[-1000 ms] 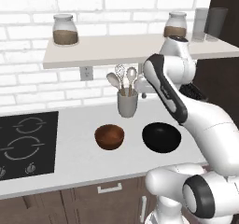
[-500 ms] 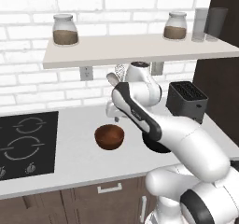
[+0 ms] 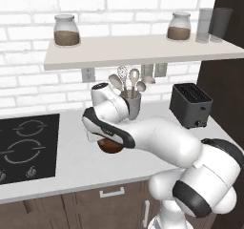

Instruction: Pick up the bowls on the counter and stack them on top of one another in the open cabinet. Place the smaller bowl on top of the larger bowl.

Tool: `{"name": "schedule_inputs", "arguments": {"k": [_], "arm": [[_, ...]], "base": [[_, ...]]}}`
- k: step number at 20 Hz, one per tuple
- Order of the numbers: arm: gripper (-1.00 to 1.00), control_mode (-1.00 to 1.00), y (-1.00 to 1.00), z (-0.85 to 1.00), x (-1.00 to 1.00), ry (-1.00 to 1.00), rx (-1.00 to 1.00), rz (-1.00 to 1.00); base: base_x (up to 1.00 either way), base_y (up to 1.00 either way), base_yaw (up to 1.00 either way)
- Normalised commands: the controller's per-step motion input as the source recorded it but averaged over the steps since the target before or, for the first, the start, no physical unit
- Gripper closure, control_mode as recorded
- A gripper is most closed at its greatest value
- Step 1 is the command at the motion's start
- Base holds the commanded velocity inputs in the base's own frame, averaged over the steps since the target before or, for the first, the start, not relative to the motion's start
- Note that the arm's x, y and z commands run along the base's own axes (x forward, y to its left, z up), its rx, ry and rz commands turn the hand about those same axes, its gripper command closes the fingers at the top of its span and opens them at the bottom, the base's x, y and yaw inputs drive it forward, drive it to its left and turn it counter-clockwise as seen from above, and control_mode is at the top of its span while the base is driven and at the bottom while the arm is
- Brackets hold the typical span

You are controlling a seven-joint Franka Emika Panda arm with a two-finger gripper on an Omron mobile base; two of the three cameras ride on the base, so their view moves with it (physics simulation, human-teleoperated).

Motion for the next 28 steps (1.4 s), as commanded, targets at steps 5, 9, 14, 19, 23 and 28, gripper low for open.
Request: {"name": "schedule_inputs", "arguments": {"k": [5,9,14,19,23,28], "arm": [[-1.0,-1.0,0.02,-0.13,0.12,0.04,0.0,0.01],[-1.0,-1.0,0.0,-0.41,0.23,0.0,0.0,0.0],[-1.0,-1.0,0.0,-0.55,0.24,-0.05,0.0,0.0],[-1.0,-1.0,0.0,-0.34,0.29,-0.07,-0.03,0.0],[-1.0,-1.0,0.0,-0.22,0.35,-0.02,-0.08,0.0],[-1.0,-1.0,0.0,-0.19,0.31,0.0,-0.08,0.0]], "base": [[0.0,0.0,0.0],[0.0,0.0,0.0],[0.0,0.0,0.0],[0.0,0.0,0.0],[0.0,0.0,0.0],[0.0,0.0,0.0]]}}
